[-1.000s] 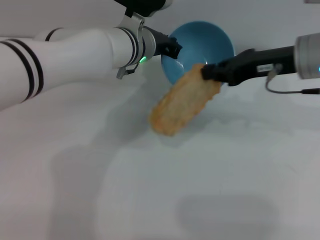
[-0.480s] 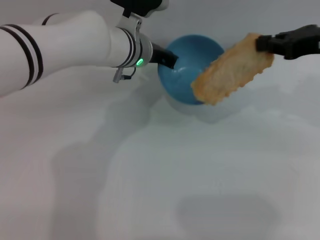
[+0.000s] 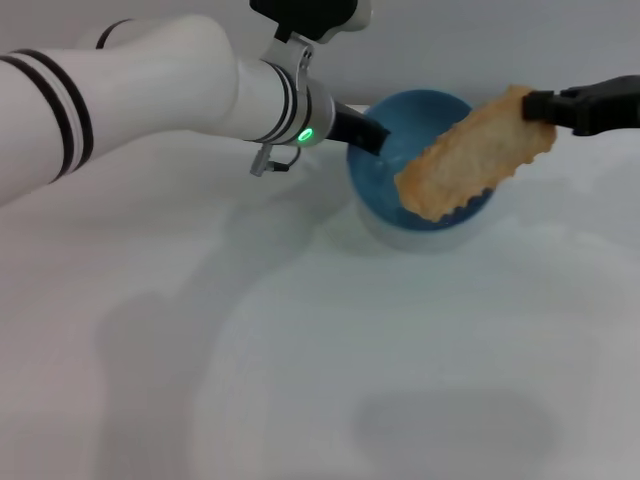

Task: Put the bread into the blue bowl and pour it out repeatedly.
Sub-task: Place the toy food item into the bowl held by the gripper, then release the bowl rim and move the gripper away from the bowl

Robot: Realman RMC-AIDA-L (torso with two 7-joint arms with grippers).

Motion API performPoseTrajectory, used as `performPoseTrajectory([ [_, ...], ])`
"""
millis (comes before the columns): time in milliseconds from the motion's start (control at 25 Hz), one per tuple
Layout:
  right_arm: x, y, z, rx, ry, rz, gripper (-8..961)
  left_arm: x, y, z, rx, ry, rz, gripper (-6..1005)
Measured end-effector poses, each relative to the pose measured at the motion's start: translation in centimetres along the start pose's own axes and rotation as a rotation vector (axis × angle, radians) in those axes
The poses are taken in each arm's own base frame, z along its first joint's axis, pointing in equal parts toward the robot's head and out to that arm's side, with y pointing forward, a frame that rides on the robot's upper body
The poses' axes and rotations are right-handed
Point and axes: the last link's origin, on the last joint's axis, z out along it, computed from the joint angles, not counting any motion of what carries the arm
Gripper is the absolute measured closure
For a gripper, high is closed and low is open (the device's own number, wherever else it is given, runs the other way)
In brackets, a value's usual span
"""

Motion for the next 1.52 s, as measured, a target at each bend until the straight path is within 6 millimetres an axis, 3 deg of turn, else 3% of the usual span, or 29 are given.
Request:
performPoseTrajectory([
  [360, 1.0, -0.3, 2.7, 0.047, 0.04, -0.003, 909, -0.2, 1.0, -0.1, -0.037, -0.002, -0.009, 1000],
  [640, 1.0, -0.4, 3.1, 0.056, 0.032, -0.008, 908, -0.5, 0.9, -0.1, -0.036, -0.001, -0.019, 999],
  [760, 0.8, -0.4, 2.8, 0.044, -0.027, -0.019, 904, -0.5, 0.8, -0.1, -0.033, 0.003, -0.02, 999],
  [1000, 0.7, -0.9, 0.9, 0.035, -0.217, 0.021, 683, -0.9, 0.6, -0.1, -0.027, -0.005, -0.026, 999],
  [1120, 1.3, -2.9, -1.7, 0.114, -0.327, 0.108, 615, -1.5, 0.7, -0.1, -0.04, -0.036, -0.02, 1000],
  [1280, 2.5, -4.2, -3.2, 0.162, -0.364, 0.164, 523, -2.3, 1.2, -0.3, -0.075, -0.104, -0.016, 1000],
  [1520, 4.4, -4.5, -3.1, 0.162, -0.402, 0.193, 523, -2.5, 1.9, -0.4, -0.109, -0.137, -0.021, 999],
])
